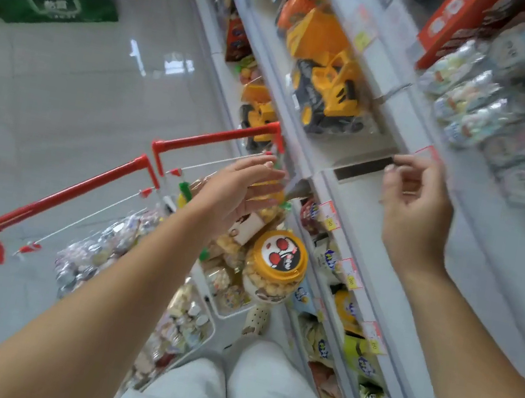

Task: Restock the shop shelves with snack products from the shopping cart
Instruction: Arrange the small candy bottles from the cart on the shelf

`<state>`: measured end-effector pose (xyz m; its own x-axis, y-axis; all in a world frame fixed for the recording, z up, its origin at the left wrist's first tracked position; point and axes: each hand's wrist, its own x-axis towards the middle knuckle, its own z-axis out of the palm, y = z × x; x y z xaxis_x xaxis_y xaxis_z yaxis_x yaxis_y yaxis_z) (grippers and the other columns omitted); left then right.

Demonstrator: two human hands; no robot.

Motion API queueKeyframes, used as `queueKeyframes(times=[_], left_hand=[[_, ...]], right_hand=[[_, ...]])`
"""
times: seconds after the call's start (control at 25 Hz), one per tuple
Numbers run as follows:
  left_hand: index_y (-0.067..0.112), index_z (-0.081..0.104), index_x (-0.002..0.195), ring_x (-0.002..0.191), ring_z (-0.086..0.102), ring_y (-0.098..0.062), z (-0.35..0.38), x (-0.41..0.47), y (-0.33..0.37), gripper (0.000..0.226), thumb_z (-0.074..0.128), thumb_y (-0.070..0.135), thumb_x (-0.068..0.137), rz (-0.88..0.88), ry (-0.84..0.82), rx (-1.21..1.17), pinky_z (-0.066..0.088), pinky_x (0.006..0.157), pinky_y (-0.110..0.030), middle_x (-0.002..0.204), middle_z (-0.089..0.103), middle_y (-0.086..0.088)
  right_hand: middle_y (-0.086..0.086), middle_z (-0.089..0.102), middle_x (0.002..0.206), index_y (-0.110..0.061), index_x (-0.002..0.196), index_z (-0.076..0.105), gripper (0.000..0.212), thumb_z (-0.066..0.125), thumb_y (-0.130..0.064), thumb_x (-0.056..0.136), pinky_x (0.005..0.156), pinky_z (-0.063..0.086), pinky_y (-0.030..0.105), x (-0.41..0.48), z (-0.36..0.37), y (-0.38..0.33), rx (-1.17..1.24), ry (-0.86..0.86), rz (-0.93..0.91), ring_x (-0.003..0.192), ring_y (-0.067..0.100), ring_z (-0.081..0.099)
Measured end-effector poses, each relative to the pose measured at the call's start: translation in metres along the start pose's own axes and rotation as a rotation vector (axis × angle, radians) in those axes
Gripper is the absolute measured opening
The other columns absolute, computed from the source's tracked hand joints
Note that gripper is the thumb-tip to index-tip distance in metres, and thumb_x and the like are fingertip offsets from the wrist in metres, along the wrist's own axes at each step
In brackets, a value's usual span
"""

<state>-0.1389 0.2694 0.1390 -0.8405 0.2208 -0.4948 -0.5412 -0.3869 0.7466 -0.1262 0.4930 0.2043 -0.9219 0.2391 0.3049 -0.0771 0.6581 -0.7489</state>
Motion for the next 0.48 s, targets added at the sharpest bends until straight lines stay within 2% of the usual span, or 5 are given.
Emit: queueKeyframes(times=[0.08, 0.2, 0.28, 0.36, 0.48], left_hand=[[0.013, 0.059, 0.132, 0.109, 0.069, -0.023, -0.048, -0.018, -0.022, 0.031, 0.051, 0.018, 0.103, -0.055, 0.101, 0.036, 0.058, 0.084, -0.033, 0.119, 0.072, -0.007], [0.011, 0.060, 0.130, 0.106, 0.069, -0.021, -0.122, -0.056, -0.062, 0.029, 0.050, 0.015, 0.103, -0.157, 0.280, 0.045, 0.057, 0.083, -0.034, 0.116, 0.072, -0.007], [0.010, 0.060, 0.129, 0.104, 0.067, -0.023, -0.162, -0.080, -0.094, 0.028, 0.050, 0.014, 0.103, -0.226, 0.404, 0.024, 0.057, 0.080, -0.033, 0.116, 0.071, -0.007], [0.011, 0.060, 0.129, 0.100, 0.066, -0.022, -0.194, -0.101, -0.127, 0.028, 0.052, 0.014, 0.103, -0.306, 0.509, -0.006, 0.057, 0.080, -0.032, 0.115, 0.070, -0.007], [0.013, 0.060, 0.129, 0.096, 0.065, -0.021, -0.224, -0.122, -0.170, 0.029, 0.054, 0.015, 0.101, -0.416, 0.590, -0.037, 0.055, 0.082, -0.033, 0.117, 0.070, -0.008]], right_hand=[[-0.010, 0.062, 0.087, -0.027, 0.103, 0.058, 0.008, 0.056, -0.025, 0.095, 0.072, 0.052, 0.026, -0.034, 0.045, -0.003, -0.001, -0.307, 0.089, 0.080, 0.013, 0.064], [-0.011, 0.063, 0.094, -0.029, 0.106, 0.059, 0.011, 0.054, -0.026, 0.097, 0.071, 0.051, 0.026, -0.093, 0.119, 0.000, -0.062, -0.777, 0.253, 0.088, 0.012, 0.062], [-0.010, 0.063, 0.099, -0.028, 0.112, 0.060, 0.015, 0.052, -0.026, 0.099, 0.073, 0.050, 0.028, -0.133, 0.162, 0.011, -0.152, -1.024, 0.330, 0.094, 0.015, 0.062], [-0.004, 0.063, 0.109, -0.025, 0.121, 0.059, 0.023, 0.050, -0.023, 0.101, 0.077, 0.047, 0.029, -0.173, 0.199, 0.028, -0.256, -1.195, 0.400, 0.097, 0.017, 0.060], [0.006, 0.060, 0.125, -0.020, 0.133, 0.053, 0.033, 0.051, -0.019, 0.099, 0.076, 0.041, 0.026, -0.221, 0.235, 0.062, -0.414, -1.329, 0.468, 0.100, 0.020, 0.057]])
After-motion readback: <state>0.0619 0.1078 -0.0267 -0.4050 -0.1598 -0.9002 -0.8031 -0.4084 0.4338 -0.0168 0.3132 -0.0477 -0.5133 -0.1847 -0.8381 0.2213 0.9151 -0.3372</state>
